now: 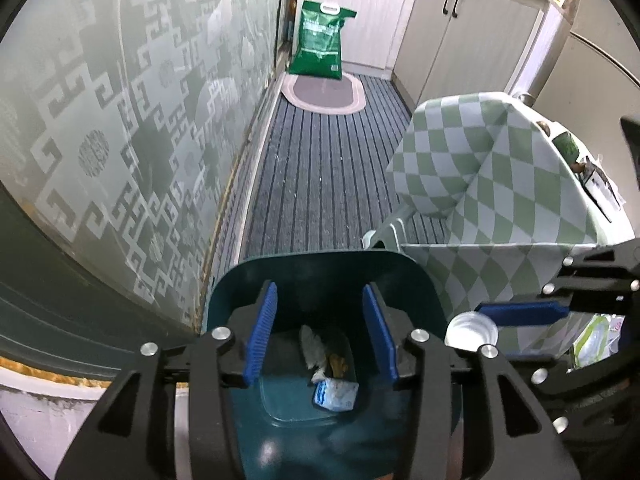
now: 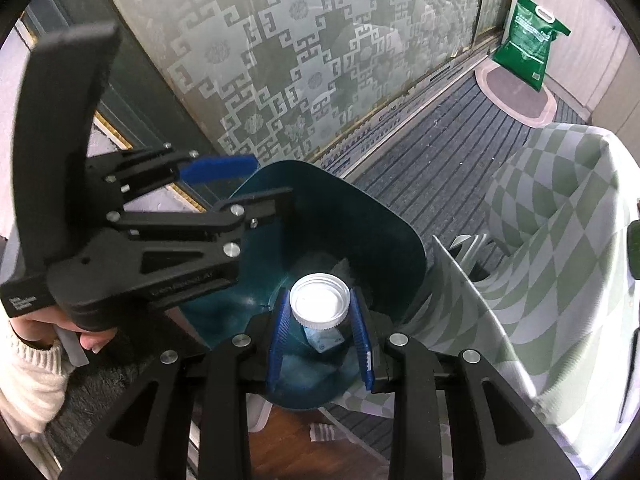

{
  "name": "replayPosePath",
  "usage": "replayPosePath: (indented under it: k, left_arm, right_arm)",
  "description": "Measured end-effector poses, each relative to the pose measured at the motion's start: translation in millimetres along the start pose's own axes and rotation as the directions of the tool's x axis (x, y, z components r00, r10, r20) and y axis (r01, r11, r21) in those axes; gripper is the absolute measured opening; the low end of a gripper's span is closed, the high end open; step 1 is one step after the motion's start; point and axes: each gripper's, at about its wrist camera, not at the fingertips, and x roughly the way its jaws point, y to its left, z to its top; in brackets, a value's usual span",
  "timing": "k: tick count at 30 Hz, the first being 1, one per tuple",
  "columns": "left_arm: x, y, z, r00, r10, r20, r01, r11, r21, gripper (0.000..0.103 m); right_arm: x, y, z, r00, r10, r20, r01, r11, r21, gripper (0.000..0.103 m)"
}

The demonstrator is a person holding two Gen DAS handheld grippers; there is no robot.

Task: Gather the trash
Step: 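Open the left tool to drop the tissue while the right tool lowers the lid, then open the right tool to drop the white cup lid into the bin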

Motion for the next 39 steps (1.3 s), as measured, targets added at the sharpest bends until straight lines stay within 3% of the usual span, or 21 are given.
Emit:
replayPosePath:
  k: [6, 11, 19, 23, 27, 32, 39]
  left_arm:
    - [-16, 2, 5, 0.996, -0.001, 0.094, 0.003, 1.0, -0.023, 0.054]
    - [-35, 5, 10, 0.982, -0.032, 0.187, 0.041, 0.998, -0.042, 0.056]
    - [-67, 6, 13, 0.936, -0.075, 0.343, 0.1, 0.993, -0.056, 0.061]
    - [-81, 7, 14, 0.91, -0.093, 0.404, 0.129, 0.99, -0.061, 0.07]
    - [-92, 4, 15, 0.883, -0.108, 0.456, 0.15, 0.987, -0.055, 0.071]
    - [-108, -1, 13, 0.831, -0.144, 0.537, 0.191, 0.981, -0.034, 0.075]
    - [-144, -8, 8, 0.7, -0.221, 0.679, 0.271, 0.962, 0.033, 0.083]
  right_arm:
    - [10, 3, -4, 1.0, 0.016, -0.022, -0.016, 1.0, 0.006, 0.03]
    - [15, 2, -7, 0.999, 0.038, -0.028, -0.037, 0.999, 0.024, 0.031]
    - [14, 1, -7, 0.998, 0.066, -0.017, -0.065, 0.997, 0.044, 0.031]
    - [9, -1, -7, 0.996, 0.094, 0.009, -0.094, 0.994, 0.058, 0.042]
    - [-5, 1, -4, 0.992, 0.11, 0.063, -0.113, 0.992, 0.05, 0.048]
    - [-29, 1, -1, 0.981, 0.114, 0.157, -0.121, 0.992, 0.04, 0.048]
    - [-70, -9, -3, 0.951, 0.073, 0.299, -0.089, 0.995, 0.039, 0.055]
